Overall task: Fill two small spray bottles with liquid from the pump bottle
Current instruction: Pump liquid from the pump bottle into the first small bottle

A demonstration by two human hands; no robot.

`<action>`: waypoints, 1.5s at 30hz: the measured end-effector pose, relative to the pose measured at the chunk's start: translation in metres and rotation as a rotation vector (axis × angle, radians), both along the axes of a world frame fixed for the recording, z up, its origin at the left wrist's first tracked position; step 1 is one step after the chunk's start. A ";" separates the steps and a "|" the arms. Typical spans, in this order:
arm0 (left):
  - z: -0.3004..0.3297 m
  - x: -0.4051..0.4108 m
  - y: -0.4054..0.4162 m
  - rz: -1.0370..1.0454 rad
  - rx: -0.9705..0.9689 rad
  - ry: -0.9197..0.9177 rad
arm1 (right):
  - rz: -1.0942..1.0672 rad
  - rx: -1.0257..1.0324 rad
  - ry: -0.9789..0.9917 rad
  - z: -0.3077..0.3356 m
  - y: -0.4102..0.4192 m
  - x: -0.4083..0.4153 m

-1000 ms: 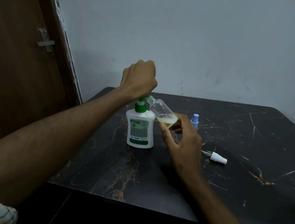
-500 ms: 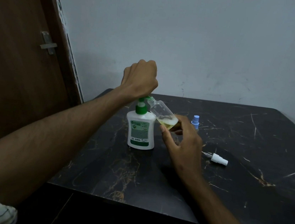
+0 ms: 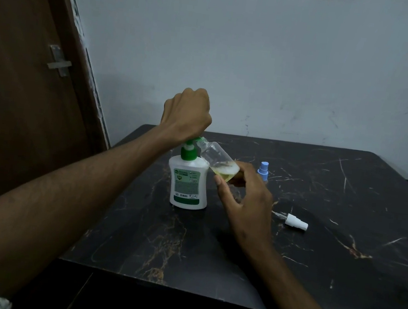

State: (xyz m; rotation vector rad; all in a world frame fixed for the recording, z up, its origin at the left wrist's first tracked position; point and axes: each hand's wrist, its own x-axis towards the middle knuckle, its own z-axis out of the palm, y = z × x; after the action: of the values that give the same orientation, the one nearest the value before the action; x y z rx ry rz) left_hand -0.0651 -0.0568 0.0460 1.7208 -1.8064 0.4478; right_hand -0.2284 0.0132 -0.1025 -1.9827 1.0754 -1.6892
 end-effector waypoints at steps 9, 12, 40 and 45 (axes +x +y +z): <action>0.004 -0.001 0.000 0.016 0.004 -0.002 | 0.008 -0.004 -0.017 0.001 0.001 -0.001; -0.002 -0.003 0.001 0.013 0.013 0.015 | 0.008 0.003 -0.011 0.000 0.000 -0.001; 0.004 -0.005 0.000 0.016 0.011 -0.006 | -0.005 0.014 -0.001 -0.001 -0.002 -0.002; -0.001 -0.004 0.003 0.007 0.017 0.020 | -0.019 0.012 0.009 -0.002 -0.003 -0.001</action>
State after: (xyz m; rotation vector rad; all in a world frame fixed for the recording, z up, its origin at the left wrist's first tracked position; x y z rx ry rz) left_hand -0.0692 -0.0536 0.0453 1.7371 -1.7957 0.4173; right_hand -0.2294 0.0099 -0.1047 -1.9810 1.1079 -1.6813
